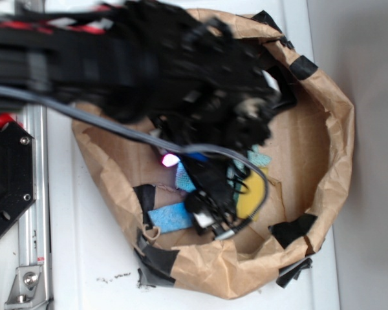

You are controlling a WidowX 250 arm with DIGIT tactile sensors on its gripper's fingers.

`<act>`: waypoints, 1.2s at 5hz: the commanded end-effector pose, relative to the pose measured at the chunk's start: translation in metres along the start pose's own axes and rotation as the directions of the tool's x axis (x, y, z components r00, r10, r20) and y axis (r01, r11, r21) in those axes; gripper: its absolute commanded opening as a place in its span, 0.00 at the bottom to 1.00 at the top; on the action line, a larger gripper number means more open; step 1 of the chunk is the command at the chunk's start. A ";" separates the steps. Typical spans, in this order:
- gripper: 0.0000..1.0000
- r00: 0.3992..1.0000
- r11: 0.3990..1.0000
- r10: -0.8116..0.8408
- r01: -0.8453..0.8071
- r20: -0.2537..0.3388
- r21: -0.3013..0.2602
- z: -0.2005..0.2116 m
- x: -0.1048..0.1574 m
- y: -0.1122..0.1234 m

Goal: Grab the blue sponge.

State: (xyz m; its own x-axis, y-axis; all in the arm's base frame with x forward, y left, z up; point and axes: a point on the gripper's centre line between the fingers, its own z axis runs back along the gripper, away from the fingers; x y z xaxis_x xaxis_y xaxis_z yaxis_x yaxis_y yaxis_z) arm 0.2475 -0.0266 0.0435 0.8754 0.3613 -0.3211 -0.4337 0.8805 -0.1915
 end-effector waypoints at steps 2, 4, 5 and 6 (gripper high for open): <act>1.00 0.990 0.985 -0.142 0.141 -0.002 0.097 -0.038 -0.038 -0.039; 0.00 0.986 0.973 -0.169 0.165 0.008 0.160 -0.046 -0.049 -0.036; 0.00 0.977 0.964 -0.199 0.179 0.083 0.198 -0.019 -0.041 -0.025; 0.00 0.942 0.953 -0.260 0.215 0.213 0.211 0.027 -0.037 -0.004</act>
State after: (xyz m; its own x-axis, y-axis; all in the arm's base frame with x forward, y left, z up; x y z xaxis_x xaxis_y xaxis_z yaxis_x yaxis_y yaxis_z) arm 0.2229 -0.0416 0.0744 0.9815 0.1652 -0.0967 -0.1704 0.9842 -0.0484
